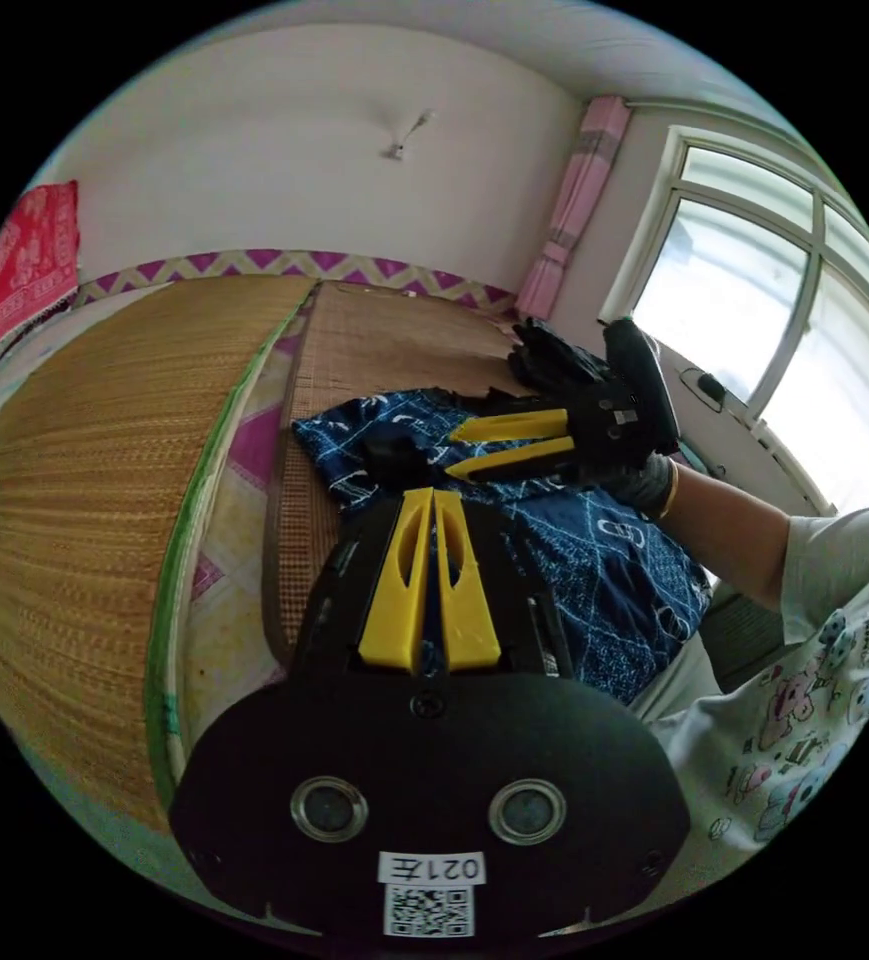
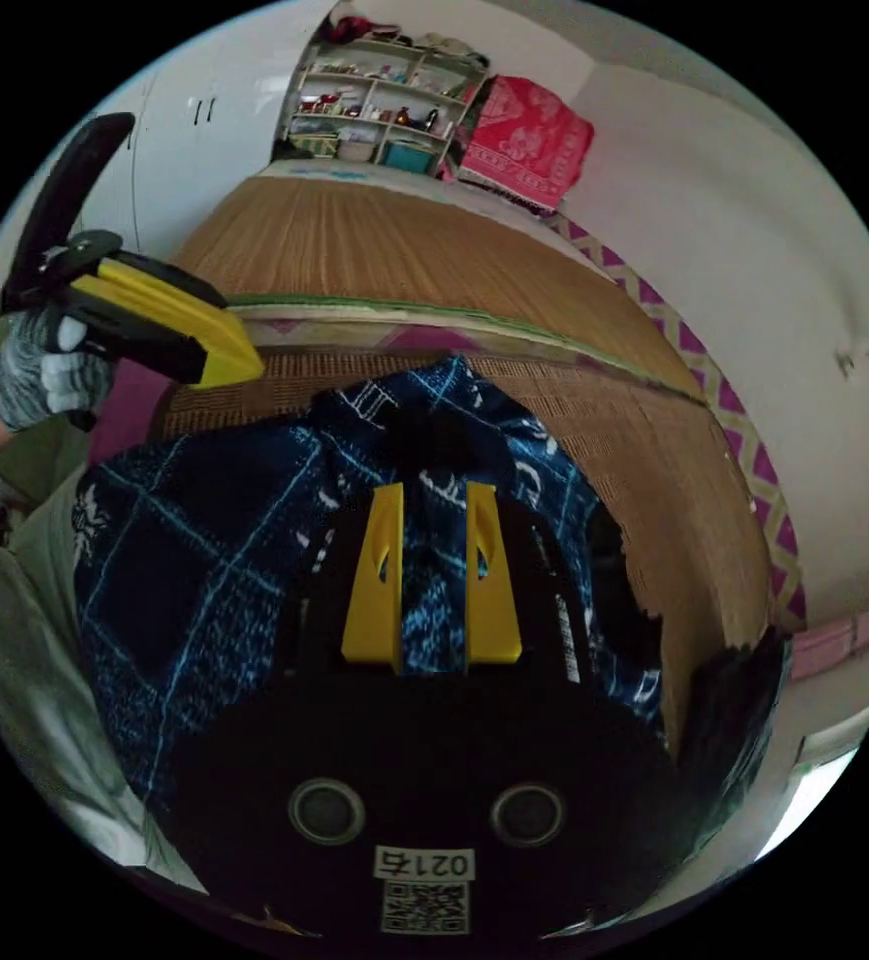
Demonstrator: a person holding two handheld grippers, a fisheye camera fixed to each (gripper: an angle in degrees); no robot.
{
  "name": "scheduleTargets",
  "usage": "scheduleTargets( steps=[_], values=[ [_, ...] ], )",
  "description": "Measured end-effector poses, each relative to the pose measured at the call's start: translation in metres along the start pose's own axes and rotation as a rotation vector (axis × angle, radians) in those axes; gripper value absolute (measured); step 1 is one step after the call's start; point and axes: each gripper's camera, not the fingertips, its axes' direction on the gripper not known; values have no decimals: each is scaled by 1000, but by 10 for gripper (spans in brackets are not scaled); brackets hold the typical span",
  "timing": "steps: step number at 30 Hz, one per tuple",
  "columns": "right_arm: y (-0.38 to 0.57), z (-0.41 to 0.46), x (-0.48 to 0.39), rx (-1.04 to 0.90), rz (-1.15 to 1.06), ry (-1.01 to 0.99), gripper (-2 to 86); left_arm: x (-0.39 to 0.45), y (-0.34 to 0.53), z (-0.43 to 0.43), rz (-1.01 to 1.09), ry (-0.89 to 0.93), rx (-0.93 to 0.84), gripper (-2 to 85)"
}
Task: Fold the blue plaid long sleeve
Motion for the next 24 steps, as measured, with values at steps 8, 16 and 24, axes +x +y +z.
scheduleTargets(
  steps=[8,16,24],
  values=[
    [-47,-10,37,-63,9,-97,60,-18,33,2,-57,26,-25,-10],
    [8,-185,181,222,299,-230,27,-22,54,13,-78,65,-23,-10],
    [285,-502,417,524,827,20,13,-17,61,36,-60,88,-33,-10]
  ],
)
